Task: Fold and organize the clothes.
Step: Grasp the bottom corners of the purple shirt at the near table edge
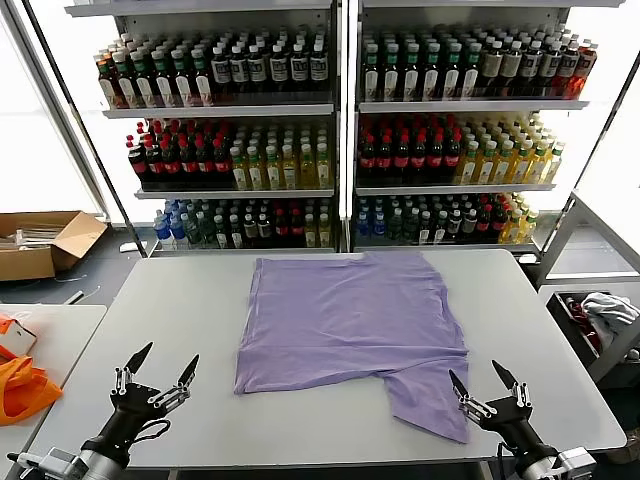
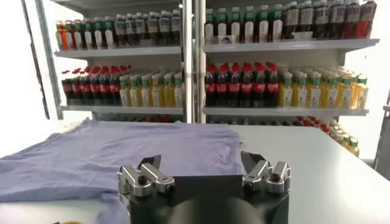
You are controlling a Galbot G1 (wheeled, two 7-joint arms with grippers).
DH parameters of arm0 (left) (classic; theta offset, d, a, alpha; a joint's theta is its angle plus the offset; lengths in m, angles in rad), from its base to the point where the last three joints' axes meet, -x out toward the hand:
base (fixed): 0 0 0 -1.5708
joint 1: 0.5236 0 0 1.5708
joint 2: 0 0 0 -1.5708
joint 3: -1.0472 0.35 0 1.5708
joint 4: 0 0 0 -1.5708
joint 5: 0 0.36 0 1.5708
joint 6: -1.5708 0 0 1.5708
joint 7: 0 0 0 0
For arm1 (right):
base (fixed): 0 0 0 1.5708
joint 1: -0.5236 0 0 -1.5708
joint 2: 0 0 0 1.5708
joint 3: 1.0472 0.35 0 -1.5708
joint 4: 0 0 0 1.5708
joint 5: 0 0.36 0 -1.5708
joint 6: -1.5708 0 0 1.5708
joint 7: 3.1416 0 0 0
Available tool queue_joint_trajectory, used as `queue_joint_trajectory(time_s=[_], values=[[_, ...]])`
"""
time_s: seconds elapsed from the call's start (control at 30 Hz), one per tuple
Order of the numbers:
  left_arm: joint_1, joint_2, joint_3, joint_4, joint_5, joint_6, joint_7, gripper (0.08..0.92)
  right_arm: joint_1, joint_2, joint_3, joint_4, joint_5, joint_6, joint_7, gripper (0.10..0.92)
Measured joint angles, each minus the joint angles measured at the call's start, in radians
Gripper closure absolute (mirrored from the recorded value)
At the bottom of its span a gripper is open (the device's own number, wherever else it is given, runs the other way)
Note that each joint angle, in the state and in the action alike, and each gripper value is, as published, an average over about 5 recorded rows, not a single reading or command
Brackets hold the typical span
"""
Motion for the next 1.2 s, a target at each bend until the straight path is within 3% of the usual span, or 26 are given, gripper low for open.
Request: queue_joint_trajectory(time_s=[0.37, 0.77, 0.87, 1.2], values=[[-0.040, 0.135, 0.162, 0.040, -0.063, 0.162, -0.123, 0.177, -0.023, -0.011, -0.055, 0.018, 0.000, -0.127, 0.111, 0.203], [-0.173, 0.187, 0.305, 0.169, -0.111, 0.244, -0.191, 0.177, -0.042, 0.023, -0.089, 0.019, -0.004, -0.183, 0.171, 0.205], [-0.203, 0.196, 0.328, 0.195, -0.122, 0.254, -0.198, 0.177, -0.042, 0.029, -0.096, 0.018, -0.007, -0.185, 0.177, 0.249], [-0.270, 0.197, 0.380, 0.252, -0.137, 0.262, -0.213, 0.203, -0.045, 0.043, -0.123, 0.015, -0.022, -0.188, 0.187, 0.535]])
